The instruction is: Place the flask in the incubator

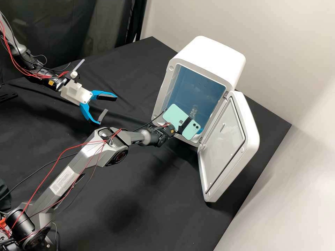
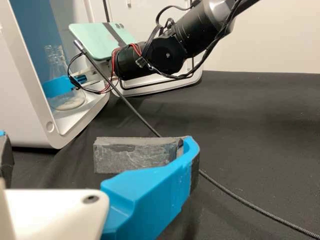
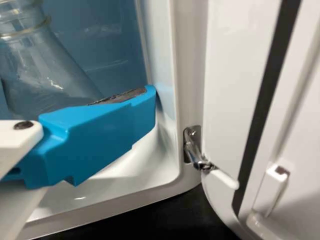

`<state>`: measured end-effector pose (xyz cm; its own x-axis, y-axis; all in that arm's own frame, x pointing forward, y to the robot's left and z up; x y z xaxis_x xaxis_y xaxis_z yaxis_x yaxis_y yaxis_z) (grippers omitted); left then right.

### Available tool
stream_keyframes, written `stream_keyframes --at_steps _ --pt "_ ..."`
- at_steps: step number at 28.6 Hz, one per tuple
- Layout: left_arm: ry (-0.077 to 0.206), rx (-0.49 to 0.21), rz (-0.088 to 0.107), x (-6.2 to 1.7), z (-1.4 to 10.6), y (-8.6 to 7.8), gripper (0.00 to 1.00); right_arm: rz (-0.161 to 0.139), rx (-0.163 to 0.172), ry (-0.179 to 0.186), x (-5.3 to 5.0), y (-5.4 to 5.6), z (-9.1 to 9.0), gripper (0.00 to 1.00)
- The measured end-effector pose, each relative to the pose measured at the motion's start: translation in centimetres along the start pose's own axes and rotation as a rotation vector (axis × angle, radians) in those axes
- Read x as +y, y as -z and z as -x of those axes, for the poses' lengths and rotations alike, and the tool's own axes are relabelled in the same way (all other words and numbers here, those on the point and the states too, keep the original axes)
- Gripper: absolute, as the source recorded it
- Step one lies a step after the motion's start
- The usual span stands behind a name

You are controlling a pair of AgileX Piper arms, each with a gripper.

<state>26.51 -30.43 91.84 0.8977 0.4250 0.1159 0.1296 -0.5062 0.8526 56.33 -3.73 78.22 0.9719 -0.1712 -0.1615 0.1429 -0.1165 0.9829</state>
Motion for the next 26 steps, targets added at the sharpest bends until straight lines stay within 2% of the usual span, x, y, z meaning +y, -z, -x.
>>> stream_keyframes --at_steps 5,9,10,13,15,21,26 --pt "0.001 -0.004 -0.001 -0.02 0.0 -0.1 1.0 -0.026 0.008 -0.001 0.1 0.0 0.0 1.0" --pt "0.003 -0.017 -0.004 -0.07 -0.1 -0.5 1.0 -0.048 0.04 -0.014 0.5 0.1 0.0 1.0" --pt "0.003 -0.021 -0.007 -0.09 -0.1 -0.7 1.0 -0.053 0.048 -0.017 0.6 0.2 0.0 1.0" --pt "0.014 -0.03 -0.034 -0.44 0.0 -1.1 1.0 -0.076 0.082 -0.037 0.9 0.4 0.2 1.0" --pt "0.025 -0.035 -0.045 -0.75 0.1 -1.3 1.0 -0.077 0.095 -0.045 1.1 0.5 0.8 1.0" --pt "0.032 -0.037 -0.043 -1.03 0.5 -1.4 1.0 -0.087 0.137 -0.07 1.8 0.8 2.7 1.0" --pt "0.026 -0.04 -0.041 -1.06 0.8 -1.5 1.0 -0.101 0.139 -0.076 1.8 -0.1 5.0 1.0"
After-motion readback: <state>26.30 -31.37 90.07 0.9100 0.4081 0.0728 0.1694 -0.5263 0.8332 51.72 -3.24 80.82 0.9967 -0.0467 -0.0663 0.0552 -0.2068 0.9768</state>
